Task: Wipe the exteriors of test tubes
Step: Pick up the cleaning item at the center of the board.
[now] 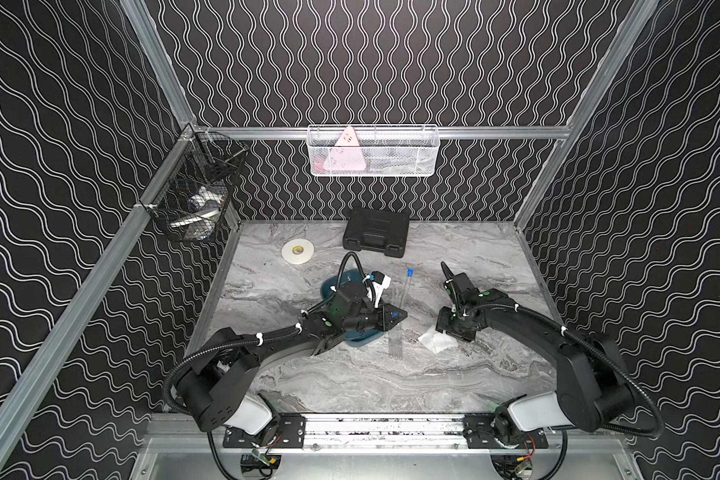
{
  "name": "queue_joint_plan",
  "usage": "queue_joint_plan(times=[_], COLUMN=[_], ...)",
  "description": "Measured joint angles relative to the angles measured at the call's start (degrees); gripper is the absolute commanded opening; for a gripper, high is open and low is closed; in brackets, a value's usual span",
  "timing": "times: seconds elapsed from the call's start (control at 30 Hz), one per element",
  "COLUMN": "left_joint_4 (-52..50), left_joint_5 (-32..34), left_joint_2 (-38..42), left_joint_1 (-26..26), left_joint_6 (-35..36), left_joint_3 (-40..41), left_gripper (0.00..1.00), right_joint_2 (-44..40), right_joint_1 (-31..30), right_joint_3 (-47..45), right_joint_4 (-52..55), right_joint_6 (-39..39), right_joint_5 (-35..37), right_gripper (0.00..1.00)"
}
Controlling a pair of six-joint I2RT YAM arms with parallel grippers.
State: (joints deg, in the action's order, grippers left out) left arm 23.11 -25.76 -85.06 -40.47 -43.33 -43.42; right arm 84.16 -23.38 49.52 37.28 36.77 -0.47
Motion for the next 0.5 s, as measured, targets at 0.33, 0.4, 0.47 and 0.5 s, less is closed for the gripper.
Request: queue_joint_plan(times=[0.33,0.4,0.47,0.5], left_joint_4=[0.1,0.3,0.4,0.4], left_joint_5=[-0.4,-0.6,-0.7,-0.7], left_joint_2=[0.0,0.0,0.0,0.0], left_joint_1=[0.0,0.0,0.0,0.0], left_joint_6=[0.0,0.0,0.0,0.0], left_joint_3=[0.8,0.8,0.9,0.9], left_gripper=[0.05,0.05,0.05,0.05], right_joint_2=[5.1,5.7,6.0,6.1], right_joint_1=[-0.6,-0.7,-0.7,-0.7], right_joint_3=[0.9,0.9,0.6,0.4], right_joint_4=[-1.3,-1.5,-1.7,-1.8], right_joint_6=[-0.9,-1.4,-1.4,-1.4], right_joint_5=[0.6,0.7,0.8,0.8], right_gripper=[0.40,0.35,0.30,0.27])
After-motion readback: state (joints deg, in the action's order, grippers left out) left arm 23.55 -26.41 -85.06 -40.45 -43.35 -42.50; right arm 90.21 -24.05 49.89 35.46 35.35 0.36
